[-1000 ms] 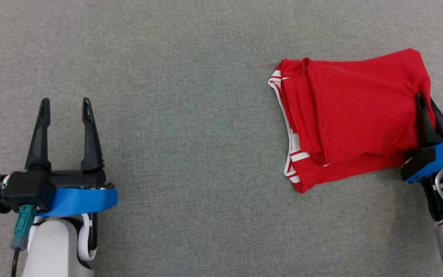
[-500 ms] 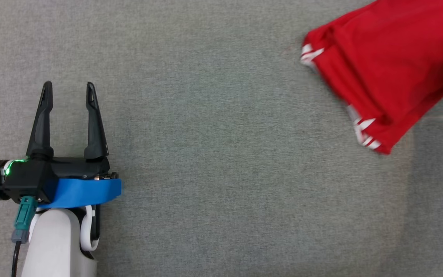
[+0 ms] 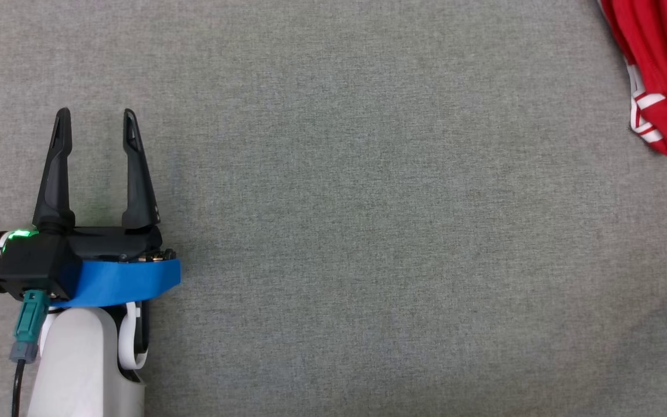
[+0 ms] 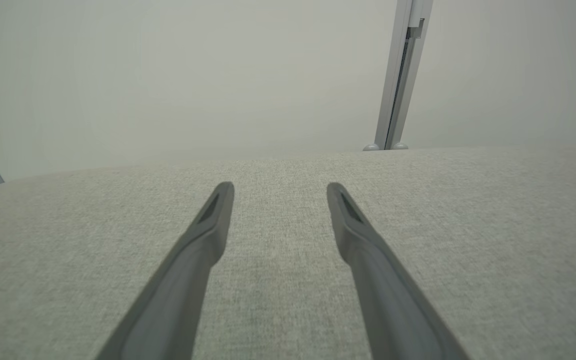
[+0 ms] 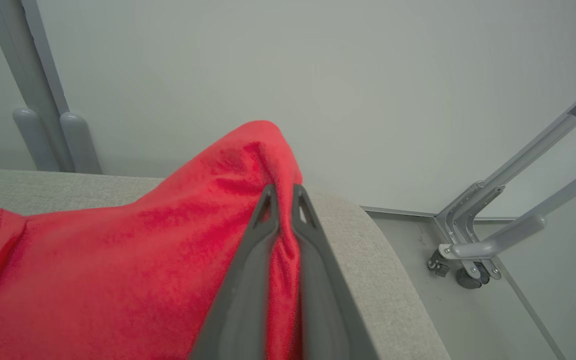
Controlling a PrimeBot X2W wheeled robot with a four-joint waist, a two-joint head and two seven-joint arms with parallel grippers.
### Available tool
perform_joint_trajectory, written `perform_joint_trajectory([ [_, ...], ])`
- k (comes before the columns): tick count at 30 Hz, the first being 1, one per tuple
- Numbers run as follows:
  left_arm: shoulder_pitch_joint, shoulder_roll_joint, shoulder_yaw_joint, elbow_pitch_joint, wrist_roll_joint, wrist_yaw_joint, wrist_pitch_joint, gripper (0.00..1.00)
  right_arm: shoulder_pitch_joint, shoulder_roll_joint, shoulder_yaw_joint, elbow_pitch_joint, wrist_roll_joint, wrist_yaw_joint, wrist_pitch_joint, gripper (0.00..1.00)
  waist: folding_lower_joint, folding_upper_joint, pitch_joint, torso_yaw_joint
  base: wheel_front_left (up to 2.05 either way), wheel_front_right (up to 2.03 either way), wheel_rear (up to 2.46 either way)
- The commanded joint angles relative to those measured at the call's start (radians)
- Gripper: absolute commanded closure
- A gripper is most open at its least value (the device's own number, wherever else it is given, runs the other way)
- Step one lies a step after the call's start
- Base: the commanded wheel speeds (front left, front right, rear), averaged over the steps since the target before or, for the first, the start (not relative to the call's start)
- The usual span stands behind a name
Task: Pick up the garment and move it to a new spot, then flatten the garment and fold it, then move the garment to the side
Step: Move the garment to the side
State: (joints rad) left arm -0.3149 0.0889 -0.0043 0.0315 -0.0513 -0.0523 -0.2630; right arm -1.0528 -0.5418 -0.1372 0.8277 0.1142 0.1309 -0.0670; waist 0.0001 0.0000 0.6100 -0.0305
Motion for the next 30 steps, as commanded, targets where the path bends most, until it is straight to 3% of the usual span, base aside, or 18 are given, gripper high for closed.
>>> perform_joint_trajectory([
  [1,-0.022,-0.001,0.005,-0.003,0.001,0.003,-0.002,0.00,-0.023,-0.012,-0.009,0.012,-0.011,0.000,0.003,1.00,-0.0001,0.0000,0.000,-0.007,0.00,0.00,0.00],
  [12,-0.033,-0.005,0.004,-0.003,0.003,-0.004,-0.002,0.00,-0.056,-0.020,-0.052,0.057,-0.068,0.000,0.039,1.00,-0.0001,0.0000,0.002,-0.015,0.00,0.00,0.00],
  [13,-0.031,-0.005,0.004,-0.002,0.002,-0.004,-0.002,0.00,-0.056,-0.015,-0.054,0.058,-0.073,0.000,0.042,0.94,-0.0001,0.0000,0.001,-0.014,0.00,0.00,0.00],
  [14,-0.029,-0.006,0.005,-0.001,0.001,-0.005,-0.002,0.00,-0.055,-0.013,-0.057,0.058,-0.081,0.000,0.042,0.57,-0.0001,0.0000,-0.001,-0.013,0.00,0.00,0.00],
  [15,-0.027,-0.006,0.006,0.001,0.000,-0.005,-0.002,0.00,-0.053,-0.005,-0.059,0.063,-0.083,0.000,0.047,0.29,-0.0001,0.0000,-0.003,-0.012,0.00,0.00,0.00],
  [16,-0.027,-0.006,0.006,0.001,0.000,-0.005,-0.002,0.00,-0.053,-0.005,-0.059,0.063,-0.083,0.000,0.047,0.29,-0.0001,0.0000,-0.003,-0.012,0.00,0.00,0.00],
  [17,-0.024,-0.007,0.008,0.003,-0.001,-0.006,-0.002,0.00,-0.053,0.001,-0.065,0.064,-0.092,0.000,0.048,0.00,-0.0001,0.0000,-0.007,-0.012,0.00,0.00,0.00],
  [22,-0.006,-0.010,0.013,0.010,-0.006,-0.001,-0.002,0.00,-0.034,0.020,-0.069,0.068,-0.109,0.000,0.042,0.00,-0.0001,0.0000,-0.041,-0.007,0.00,0.00,0.00],
  [30,0.057,-0.015,0.043,0.022,-0.019,0.009,-0.002,0.00,0.046,0.085,-0.020,0.025,-0.074,0.000,-0.091,0.00,-0.0001,0.0000,-0.149,0.000,0.00,0.00,0.00],
])
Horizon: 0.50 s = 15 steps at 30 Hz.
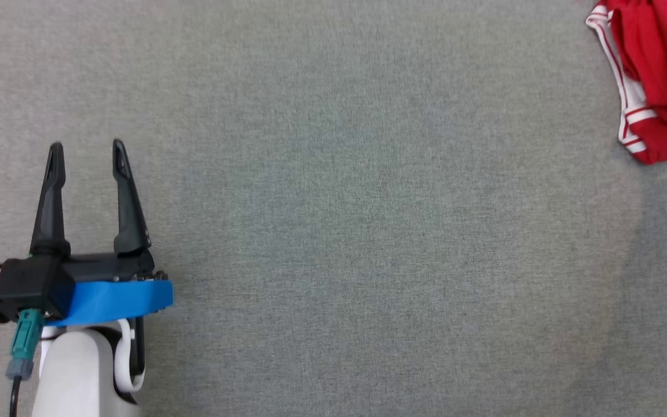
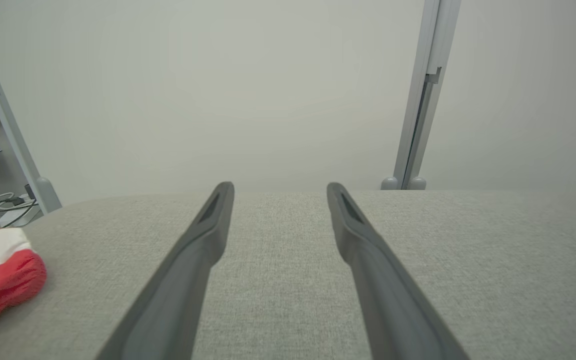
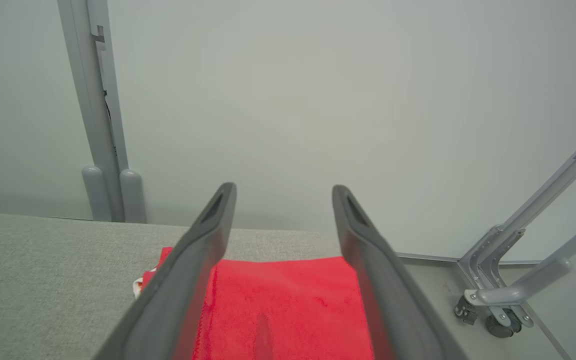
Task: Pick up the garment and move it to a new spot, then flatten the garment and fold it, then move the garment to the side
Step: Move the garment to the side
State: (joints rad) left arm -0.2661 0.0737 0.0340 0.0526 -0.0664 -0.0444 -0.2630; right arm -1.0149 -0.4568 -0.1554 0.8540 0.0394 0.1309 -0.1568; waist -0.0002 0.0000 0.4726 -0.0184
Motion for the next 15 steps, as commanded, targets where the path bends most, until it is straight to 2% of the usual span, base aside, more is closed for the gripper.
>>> perform_joint_trajectory([
  [1,0.019,0.000,0.008,0.001,-0.003,0.004,-0.002,0.00,0.024,0.013,0.015,-0.008,0.015,0.000,-0.018,0.00,0.0002,0.0000,-0.026,-0.011,0.00,0.00,0.00],
  [7,0.090,-0.005,0.032,0.009,-0.011,0.016,-0.002,0.00,0.143,0.085,0.121,-0.067,0.080,0.000,-0.087,0.00,0.0002,0.0000,-0.122,0.004,0.00,0.00,0.00],
  [15,0.179,-0.010,0.045,0.027,-0.019,0.020,-0.002,0.00,0.339,0.188,0.255,-0.205,0.160,0.000,-0.108,0.00,0.0002,0.0000,-0.224,0.029,0.00,0.00,0.00],
])
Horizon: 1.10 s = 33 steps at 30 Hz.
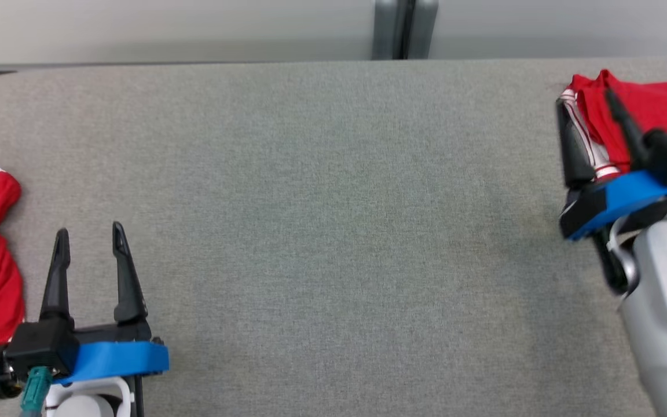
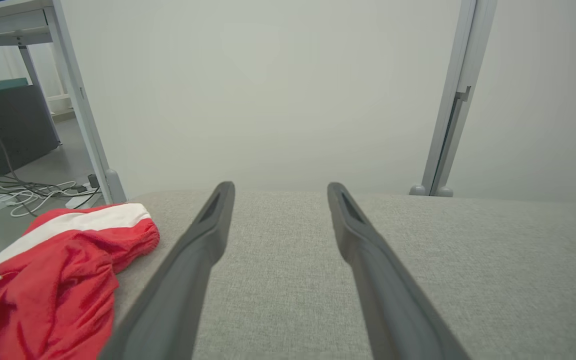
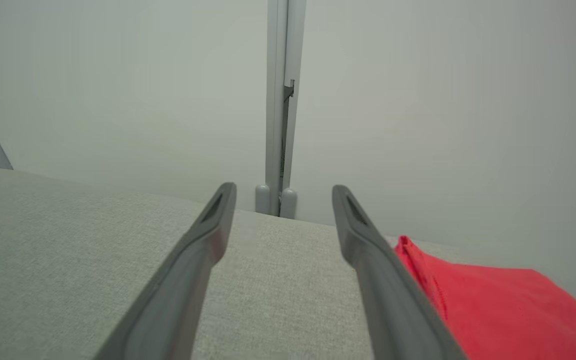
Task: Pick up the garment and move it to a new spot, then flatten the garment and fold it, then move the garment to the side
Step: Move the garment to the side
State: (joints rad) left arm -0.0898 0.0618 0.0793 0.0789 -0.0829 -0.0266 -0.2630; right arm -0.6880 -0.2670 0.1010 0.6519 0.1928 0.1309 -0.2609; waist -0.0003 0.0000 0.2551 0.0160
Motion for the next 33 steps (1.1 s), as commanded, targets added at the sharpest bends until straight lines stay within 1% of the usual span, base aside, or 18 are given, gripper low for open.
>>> perform_joint_trajectory([
  [1,0.009,0.001,-0.002,0.003,-0.003,0.001,-0.002,0.00,0.033,0.005,0.008,-0.023,0.013,0.000,-0.004,0.00,0.0003,0.0000,-0.016,-0.002,0.00,0.00,0.00],
  [7,0.048,-0.003,0.002,0.020,-0.005,0.005,-0.002,0.00,0.183,0.051,0.040,-0.140,0.049,0.000,-0.004,0.00,0.0003,0.0000,-0.075,0.016,0.00,0.00,0.00],
  [11,0.071,-0.004,-0.001,0.015,-0.001,0.006,-0.002,0.00,0.276,0.075,0.027,-0.211,0.043,0.000,-0.004,0.00,0.0003,0.0000,-0.103,0.023,0.00,0.00,0.00],
  [16,0.094,-0.005,-0.006,0.016,0.003,0.002,-0.002,0.00,0.391,0.111,-0.019,-0.292,0.026,0.000,0.002,0.00,0.0003,0.0000,-0.131,0.028,0.00,0.00,0.00],
  [24,0.131,-0.006,-0.016,0.016,0.003,0.000,-0.002,0.00,0.561,0.180,-0.113,-0.445,-0.025,0.000,0.063,0.00,0.0003,0.0000,-0.161,0.022,0.00,0.00,0.00],
  [28,0.135,-0.007,-0.022,0.028,0.003,-0.004,-0.002,0.00,0.614,0.199,-0.138,-0.496,-0.036,0.000,0.093,0.00,0.0003,0.0000,-0.165,0.018,0.00,0.00,0.00],
  [33,0.135,-0.004,-0.030,0.037,0.006,-0.005,-0.002,0.00,0.639,0.210,-0.149,-0.525,-0.046,0.000,0.109,0.00,0.0003,0.0000,-0.166,0.013,0.00,0.00,0.00],
])
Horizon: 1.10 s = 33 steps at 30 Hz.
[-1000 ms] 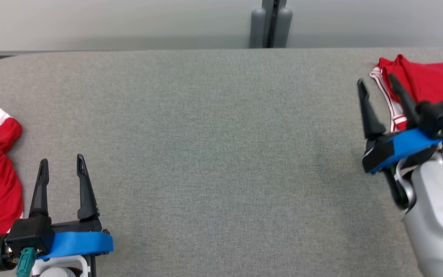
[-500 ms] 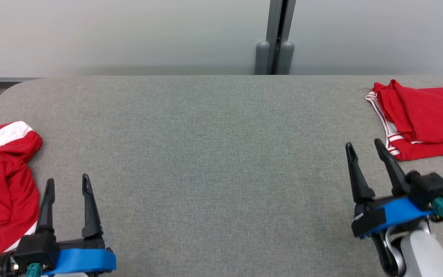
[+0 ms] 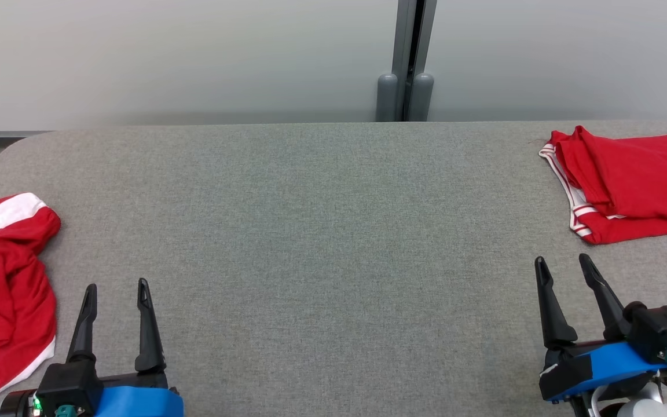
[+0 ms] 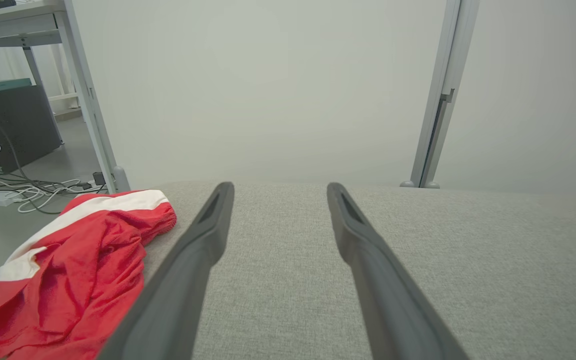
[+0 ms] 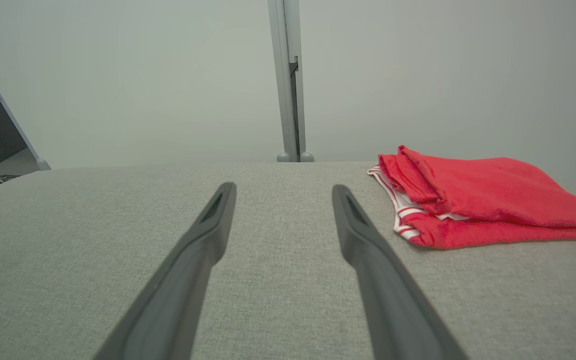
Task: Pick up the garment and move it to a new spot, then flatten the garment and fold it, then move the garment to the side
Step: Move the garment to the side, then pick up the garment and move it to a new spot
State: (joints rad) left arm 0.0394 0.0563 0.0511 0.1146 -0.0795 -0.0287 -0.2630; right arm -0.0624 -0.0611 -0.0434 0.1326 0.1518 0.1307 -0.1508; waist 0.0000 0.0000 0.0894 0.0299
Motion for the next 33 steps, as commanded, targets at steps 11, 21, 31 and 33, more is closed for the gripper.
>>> perform_joint_trajectory([
  [11,-0.004,0.008,-0.010,0.010,0.001,-0.003,-0.002,0.00,0.025,0.010,-0.010,-0.028,-0.010,0.000,0.012,0.00,0.0000,0.0000,-0.001,0.014,0.00,0.00,0.00],
  [21,-0.002,0.013,-0.004,0.006,-0.004,0.008,-0.002,0.00,0.025,0.011,0.017,-0.021,-0.001,0.000,0.006,0.00,0.0000,0.0000,-0.004,0.085,0.00,0.00,0.00],
  [31,0.006,0.023,0.012,0.001,-0.012,0.017,-0.002,0.00,0.016,0.010,0.036,-0.009,0.002,0.000,0.004,0.00,0.0000,0.0000,-0.002,0.209,0.00,0.00,0.00],
  [33,0.013,0.024,0.015,-0.002,-0.013,0.020,-0.002,0.00,0.013,0.010,0.041,-0.006,0.002,0.000,0.005,0.00,0.0000,0.0000,-0.002,0.240,0.00,0.00,0.00],
])
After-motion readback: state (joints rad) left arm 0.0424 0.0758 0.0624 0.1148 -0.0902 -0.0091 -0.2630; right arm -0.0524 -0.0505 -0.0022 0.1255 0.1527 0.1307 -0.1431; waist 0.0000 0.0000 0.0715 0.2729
